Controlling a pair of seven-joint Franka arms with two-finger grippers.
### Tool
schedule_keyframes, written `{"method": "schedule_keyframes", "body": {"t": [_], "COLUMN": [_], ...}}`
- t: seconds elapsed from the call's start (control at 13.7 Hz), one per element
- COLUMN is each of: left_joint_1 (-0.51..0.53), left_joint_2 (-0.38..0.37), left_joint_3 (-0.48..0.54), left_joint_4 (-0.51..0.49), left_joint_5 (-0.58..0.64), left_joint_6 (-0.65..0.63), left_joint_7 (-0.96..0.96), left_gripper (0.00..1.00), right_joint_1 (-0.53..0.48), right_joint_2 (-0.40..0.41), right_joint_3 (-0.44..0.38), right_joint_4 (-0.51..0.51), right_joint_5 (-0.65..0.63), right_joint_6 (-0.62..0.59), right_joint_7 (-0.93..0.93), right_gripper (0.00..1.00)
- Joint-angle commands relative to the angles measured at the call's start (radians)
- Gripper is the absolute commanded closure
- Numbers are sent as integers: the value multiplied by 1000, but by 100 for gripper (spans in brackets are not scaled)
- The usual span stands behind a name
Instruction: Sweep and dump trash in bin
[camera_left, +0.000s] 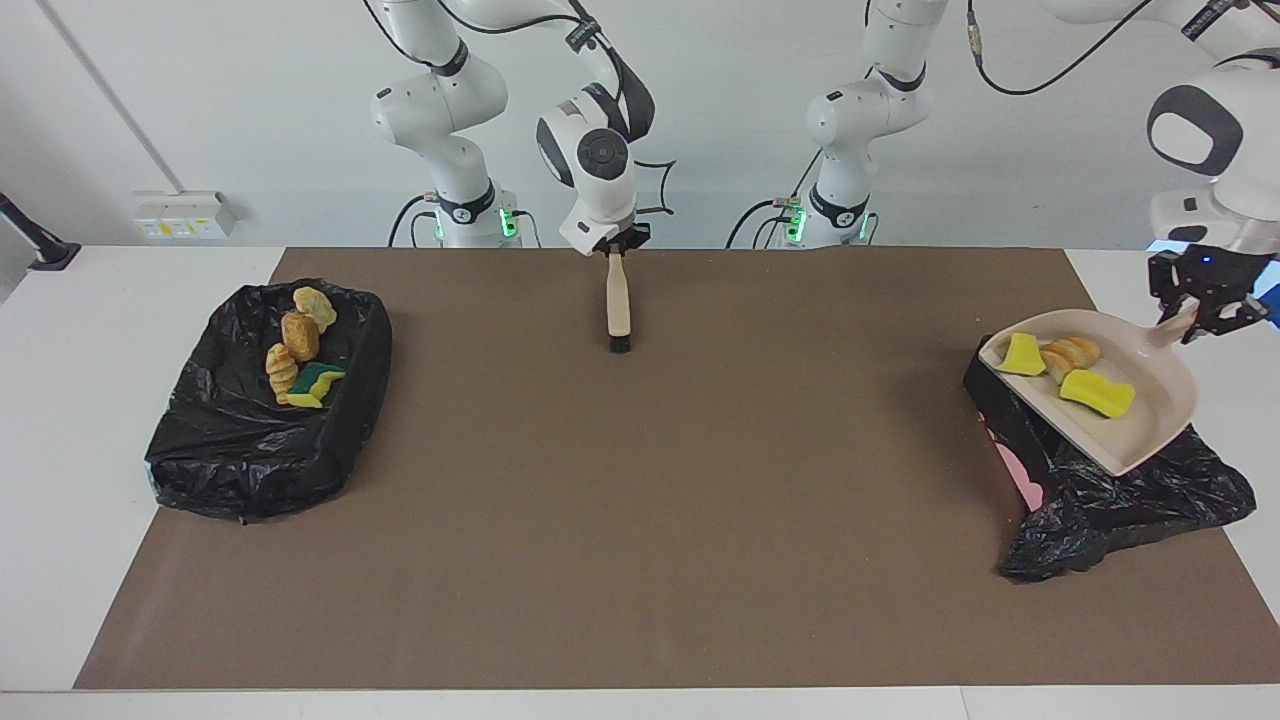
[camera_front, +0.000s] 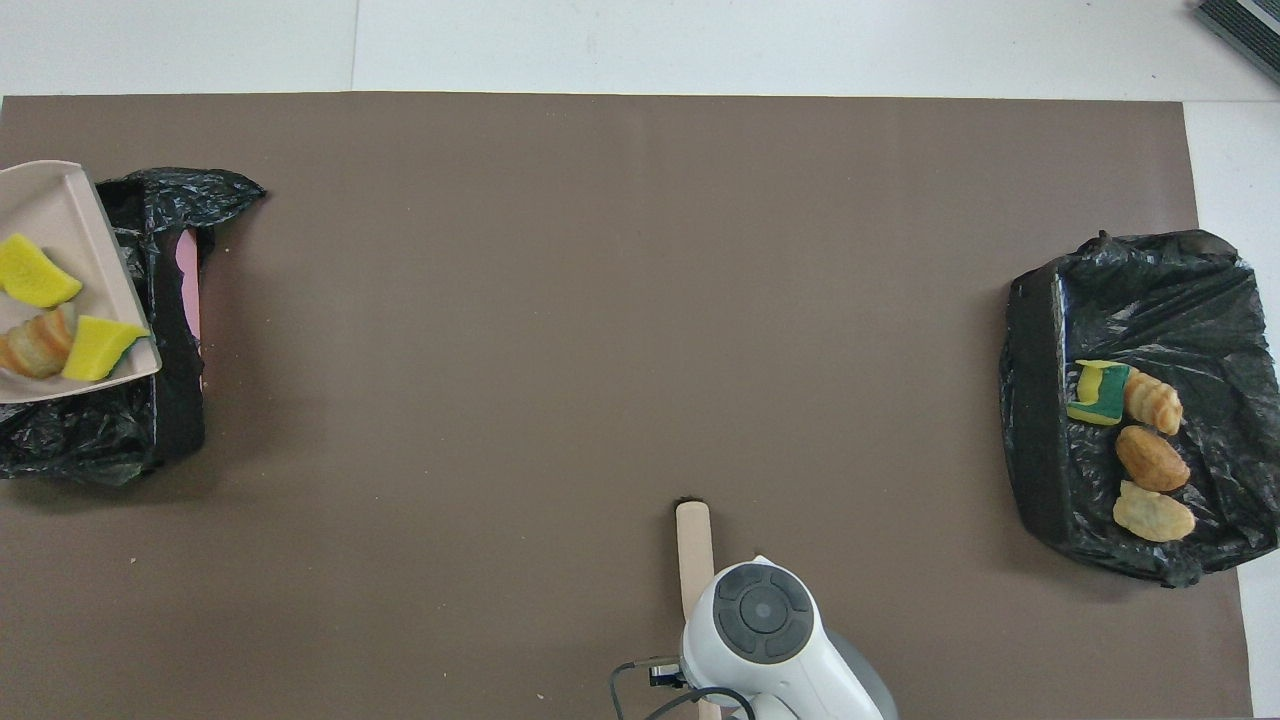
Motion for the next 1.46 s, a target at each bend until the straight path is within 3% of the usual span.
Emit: {"method": "schedule_keyframes", "body": {"t": [0.0, 0.15, 0.29, 0.73, 1.17, 1.39], "left_joint_1": [9, 9, -1, -17, -95, -104], "left_joint_2": [121, 145, 165, 153, 116, 90], "left_joint_3": [-11, -11, -11, -9, -12, -14], "left_joint_4": [141, 146, 143, 137, 137, 111], "left_joint_5": [176, 298, 424, 545, 689, 732], "left_joint_6": [5, 30, 45, -51, -205, -231], "left_joint_7": [57, 57, 51, 54, 50, -7], "left_gripper": [100, 100, 100, 100, 100, 100], "right_joint_1": [-11, -15, -20, -101, -294, -327], "right_joint_2": [1, 22, 44, 33, 22, 1], "right_joint_3": [-4, -5, -8, -11, -17, -132], "right_joint_4": [-23, 5, 51, 157, 433, 546], "right_joint_5": [22, 22, 19, -44, -216, -219], "right_joint_6": [28, 27, 16, 2, -258, -275], "right_joint_7": [-40, -42, -39, -37, -40, -42], "right_gripper": [63, 39, 0, 0, 0, 0]}}
